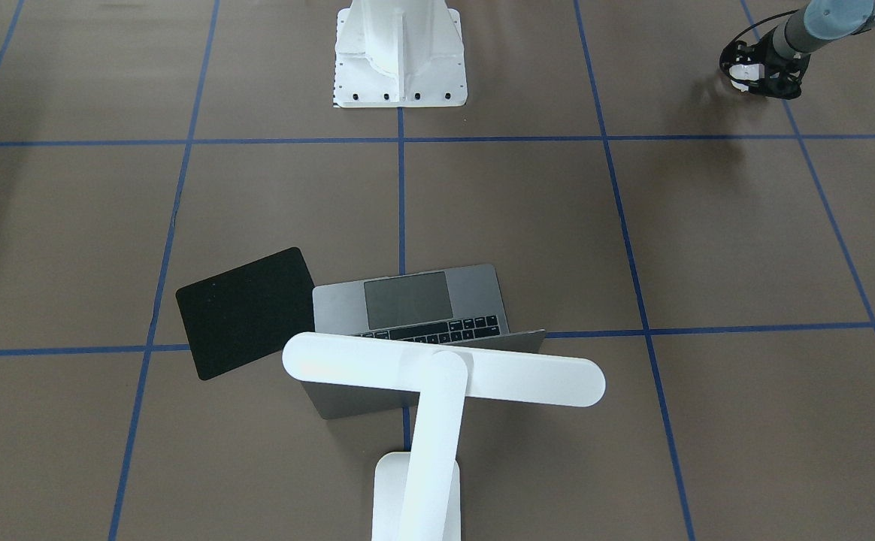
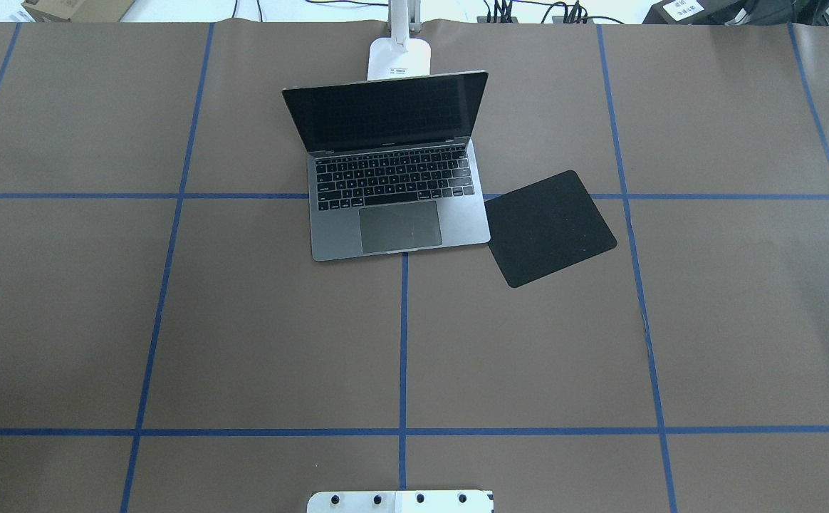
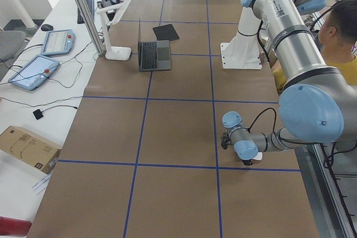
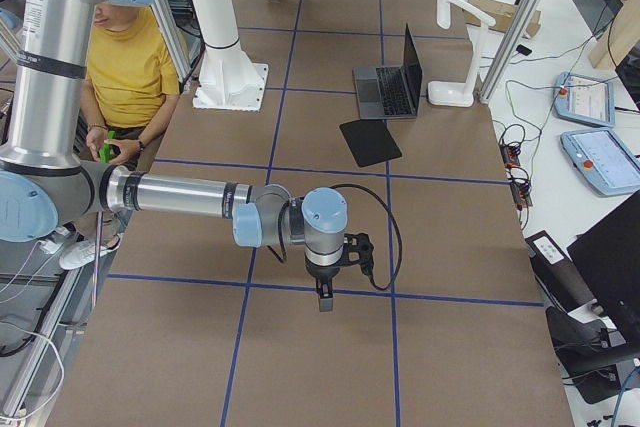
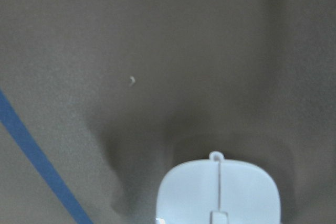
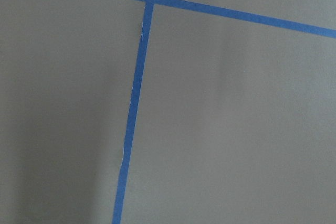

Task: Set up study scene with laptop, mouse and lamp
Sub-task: 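Carry the white wireless mouse with the left gripper toward the table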

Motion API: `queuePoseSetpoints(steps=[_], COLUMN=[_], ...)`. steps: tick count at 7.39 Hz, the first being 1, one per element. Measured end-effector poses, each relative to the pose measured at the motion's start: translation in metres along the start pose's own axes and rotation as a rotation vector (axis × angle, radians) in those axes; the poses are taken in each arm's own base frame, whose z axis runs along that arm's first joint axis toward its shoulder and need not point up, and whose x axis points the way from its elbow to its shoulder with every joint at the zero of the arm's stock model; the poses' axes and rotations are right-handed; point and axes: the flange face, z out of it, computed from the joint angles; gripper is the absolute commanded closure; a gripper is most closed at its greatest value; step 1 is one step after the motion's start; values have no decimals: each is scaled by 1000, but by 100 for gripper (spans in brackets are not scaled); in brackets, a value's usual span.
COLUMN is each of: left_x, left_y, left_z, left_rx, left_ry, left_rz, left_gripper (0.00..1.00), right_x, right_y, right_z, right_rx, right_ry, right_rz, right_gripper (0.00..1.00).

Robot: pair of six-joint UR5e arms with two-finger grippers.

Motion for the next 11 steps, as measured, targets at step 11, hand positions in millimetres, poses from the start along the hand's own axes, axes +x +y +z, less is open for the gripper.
queuePoseSetpoints(steps=[11], left_x=[49], left_y=[7], left_z=[-43], left_rx=[-20], left_ry=[128], left_rz=[-17], left_gripper=[57], right_x=[0], right_y=[-1], right_z=[0], right_rx=[1], right_ry=[-2], right_rz=[0], right_gripper=[0])
